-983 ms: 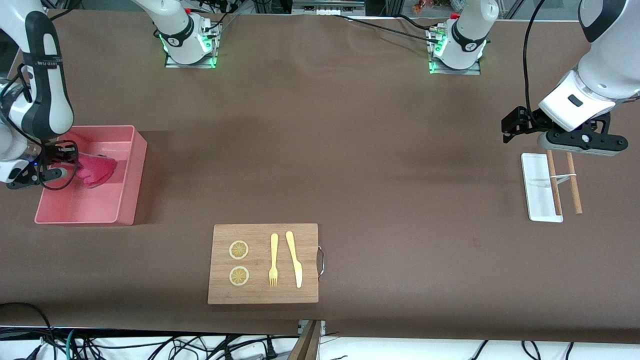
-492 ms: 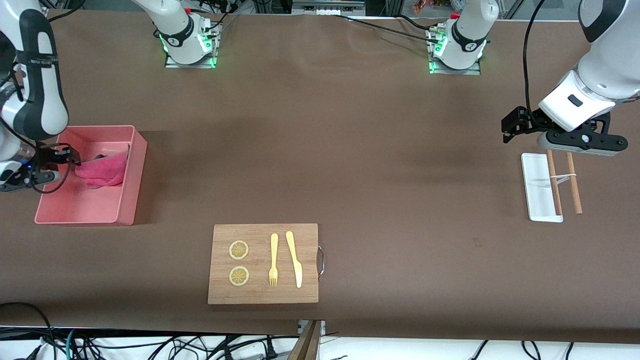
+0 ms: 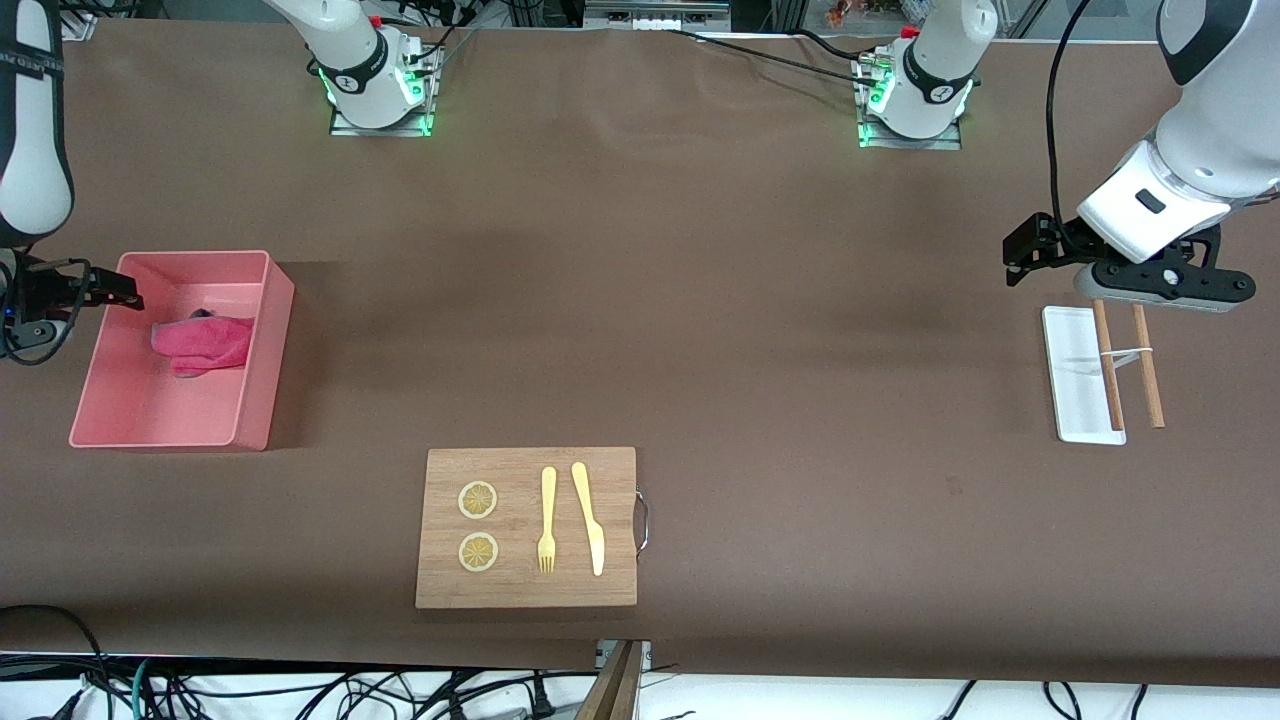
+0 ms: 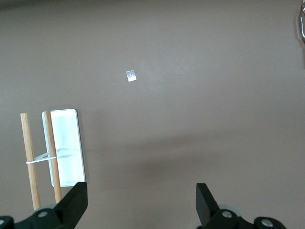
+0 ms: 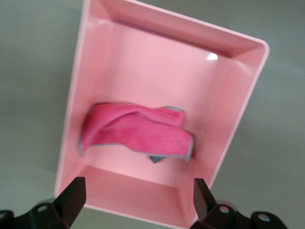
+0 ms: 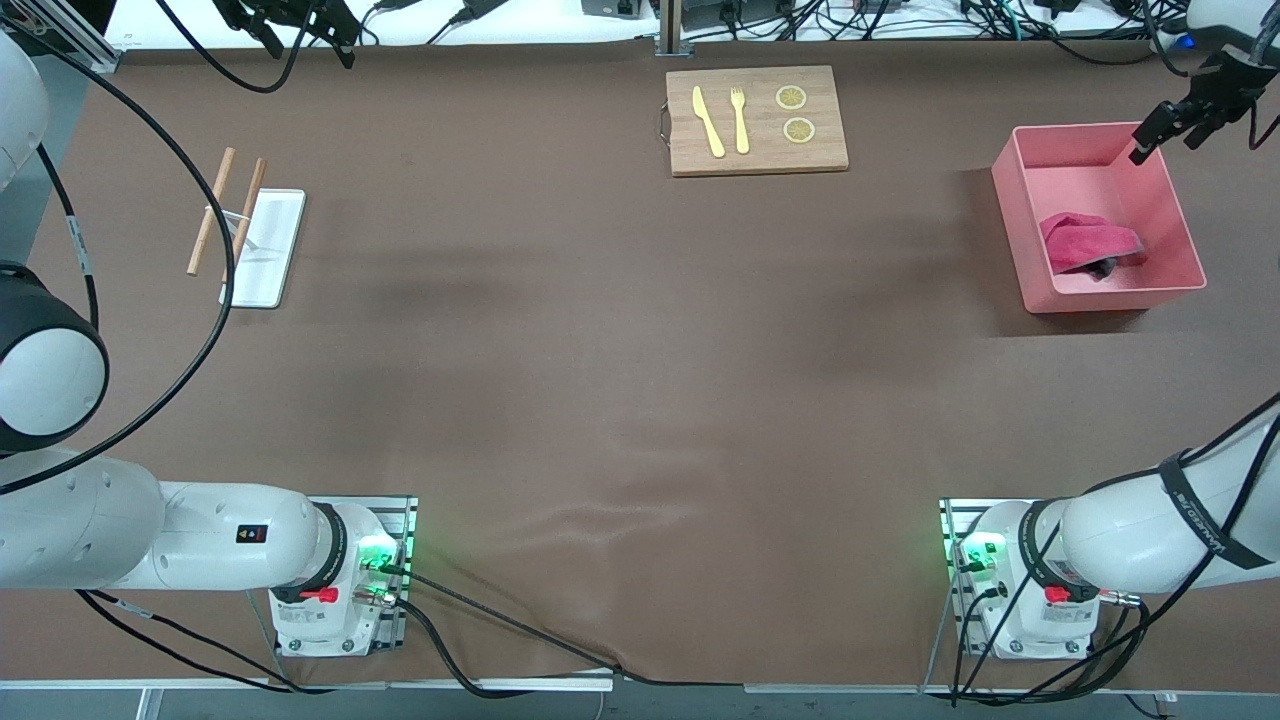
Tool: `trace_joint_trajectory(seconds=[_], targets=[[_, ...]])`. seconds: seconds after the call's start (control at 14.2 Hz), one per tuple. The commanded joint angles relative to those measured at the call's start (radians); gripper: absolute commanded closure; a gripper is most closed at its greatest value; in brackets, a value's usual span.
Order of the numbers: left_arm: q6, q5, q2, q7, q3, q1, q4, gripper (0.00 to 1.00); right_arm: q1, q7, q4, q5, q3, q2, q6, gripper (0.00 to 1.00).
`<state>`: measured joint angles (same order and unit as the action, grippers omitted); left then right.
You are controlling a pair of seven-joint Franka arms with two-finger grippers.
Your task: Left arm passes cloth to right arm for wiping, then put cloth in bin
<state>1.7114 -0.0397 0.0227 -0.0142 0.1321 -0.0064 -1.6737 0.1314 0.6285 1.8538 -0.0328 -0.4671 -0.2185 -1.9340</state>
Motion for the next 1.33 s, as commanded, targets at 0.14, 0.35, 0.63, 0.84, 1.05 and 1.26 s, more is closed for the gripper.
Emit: trace_joint_trajectory(seconds=[0.14, 0.35, 0.63, 0.84, 1.05, 1.26], targets=[[-0.007, 0.001, -0.007, 0.023, -0.002, 0.003, -0.003, 0.00, -0.024, -0.316, 0.001, -0.013, 0.136, 0.112, 0.136, 0.00], [-0.007, 0.001, -0.007, 0.023, -0.002, 0.003, -0.003, 0.00, -0.024, -0.374, -0.005, -0.007, 0.199, 0.131, 0.153, 0.00], [-0.012, 0.001, -0.007, 0.023, -0.002, 0.003, -0.003, 0.00, -0.024, -0.374, -0.005, -0.007, 0.226, 0.130, 0.156, 0.00], [-0.012, 0.001, -0.007, 0.023, -0.002, 0.003, -0.001, 0.00, -0.038, -0.372, -0.005, 0.001, 0.226, 0.122, 0.155, 0.00], [-0.012, 0.003, -0.007, 0.023, -0.002, 0.003, -0.001, 0.00, -0.036, -0.375, -0.005, 0.002, 0.229, 0.122, 0.155, 0.00], [-0.012, 0.001, -0.007, 0.023, -0.002, 0.003, -0.003, 0.00, -0.038, -0.375, -0.008, 0.001, 0.292, 0.155, 0.179, 0.00]])
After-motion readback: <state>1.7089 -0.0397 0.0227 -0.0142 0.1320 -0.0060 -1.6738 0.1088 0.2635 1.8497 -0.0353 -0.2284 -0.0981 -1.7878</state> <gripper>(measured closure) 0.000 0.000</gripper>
